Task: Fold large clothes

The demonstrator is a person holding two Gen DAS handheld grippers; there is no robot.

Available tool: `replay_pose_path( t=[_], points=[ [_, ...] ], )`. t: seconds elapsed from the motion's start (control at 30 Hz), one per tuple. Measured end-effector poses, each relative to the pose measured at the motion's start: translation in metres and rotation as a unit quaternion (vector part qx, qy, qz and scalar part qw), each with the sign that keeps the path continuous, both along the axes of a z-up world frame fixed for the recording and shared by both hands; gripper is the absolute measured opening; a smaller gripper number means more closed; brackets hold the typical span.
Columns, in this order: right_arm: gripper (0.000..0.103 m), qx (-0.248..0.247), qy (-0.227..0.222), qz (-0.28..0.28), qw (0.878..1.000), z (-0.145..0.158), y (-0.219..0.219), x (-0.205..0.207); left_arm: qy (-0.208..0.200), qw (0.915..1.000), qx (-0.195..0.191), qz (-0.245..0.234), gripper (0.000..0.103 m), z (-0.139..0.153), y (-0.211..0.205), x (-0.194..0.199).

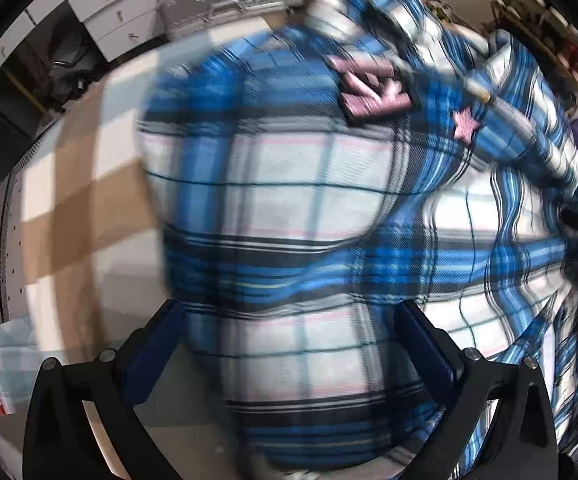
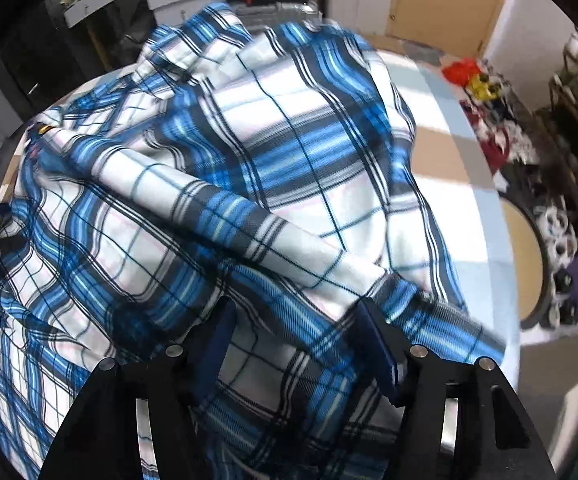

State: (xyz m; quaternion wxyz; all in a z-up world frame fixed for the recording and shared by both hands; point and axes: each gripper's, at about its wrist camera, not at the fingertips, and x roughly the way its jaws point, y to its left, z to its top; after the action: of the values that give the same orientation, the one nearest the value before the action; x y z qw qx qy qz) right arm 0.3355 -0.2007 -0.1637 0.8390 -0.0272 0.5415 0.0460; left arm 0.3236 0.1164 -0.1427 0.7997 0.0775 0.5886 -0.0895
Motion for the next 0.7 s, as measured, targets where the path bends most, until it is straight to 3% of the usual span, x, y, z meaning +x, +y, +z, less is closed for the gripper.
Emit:
replay_pose_path(
  t=[0.1, 0.2, 0.27, 0.37, 0.4, 0.5, 0.6, 0.7],
  points=[
    [0.062, 0.036, -0.027, 0.002, 0.999, 0.027, -0.002, -0.001, -0.047, 0.9972, -0.058, 0.005, 0.102, 0.053, 0.008, 0.003],
    [0.066, 0.053, -0.070, 0.013, 0.996, 0.055, 0.007, 0.003, -0.097, 0.9924, -0.076, 0.004, 0.102, 0.084, 0.000, 0.007],
    [0.074, 0.070, -0.071, 0.023, 0.995, 0.059, 0.017, 0.011, -0.082, 0.9933, -0.082, 0.001, 0.102, 0.077, -0.013, 0.016],
    [0.072, 0.089, -0.031, 0.036, 0.995, 0.043, 0.030, 0.027, -0.033, 0.9966, -0.075, -0.009, 0.101, 0.041, -0.030, 0.030],
    [0.070, 0.088, -0.021, 0.035, 0.995, 0.035, 0.032, 0.032, -0.023, 0.9977, -0.063, -0.010, 0.101, 0.027, -0.036, 0.034],
    [0.044, 0.054, 0.004, 0.002, 0.999, 0.011, 0.032, 0.050, 0.002, 0.9994, -0.033, 0.012, 0.092, 0.005, -0.037, 0.050],
    [0.042, 0.042, -0.002, -0.021, 0.999, 0.002, 0.027, 0.058, -0.007, 0.9985, -0.022, 0.050, 0.092, 0.000, -0.025, 0.055],
    [0.042, 0.026, 0.001, -0.009, 1.000, 0.006, 0.029, 0.062, -0.012, 0.9989, -0.012, 0.044, 0.094, 0.003, -0.024, 0.055]
  ],
)
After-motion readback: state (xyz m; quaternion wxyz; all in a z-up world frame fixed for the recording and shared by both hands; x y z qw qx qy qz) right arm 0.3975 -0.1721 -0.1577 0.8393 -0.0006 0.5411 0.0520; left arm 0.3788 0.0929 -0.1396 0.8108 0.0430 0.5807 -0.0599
